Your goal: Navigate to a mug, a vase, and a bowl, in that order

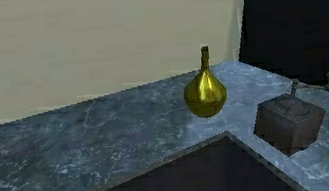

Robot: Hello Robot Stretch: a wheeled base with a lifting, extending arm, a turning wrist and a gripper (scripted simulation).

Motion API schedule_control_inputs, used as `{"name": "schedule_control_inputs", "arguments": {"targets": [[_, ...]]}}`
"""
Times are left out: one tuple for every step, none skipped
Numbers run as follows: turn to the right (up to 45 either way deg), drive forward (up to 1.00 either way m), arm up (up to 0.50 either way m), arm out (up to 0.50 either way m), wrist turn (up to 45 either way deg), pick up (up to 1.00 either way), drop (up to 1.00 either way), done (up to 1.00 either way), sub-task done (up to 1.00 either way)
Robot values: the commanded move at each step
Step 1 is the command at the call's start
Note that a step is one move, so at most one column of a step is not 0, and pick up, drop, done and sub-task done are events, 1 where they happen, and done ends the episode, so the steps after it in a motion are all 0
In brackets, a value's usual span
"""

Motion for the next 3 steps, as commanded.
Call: {"name": "schedule_control_inputs", "arguments": {"targets": [[9.0,0.0,0.0,0.0,0.0,0.0,0.0,0.0,0.0],[0.0,0.0,0.0,0.0,0.0,0.0,0.0,0.0,1.0],[45.0,0.0,0.0,0.0,0.0,0.0,0.0,0.0,0.0]]}}
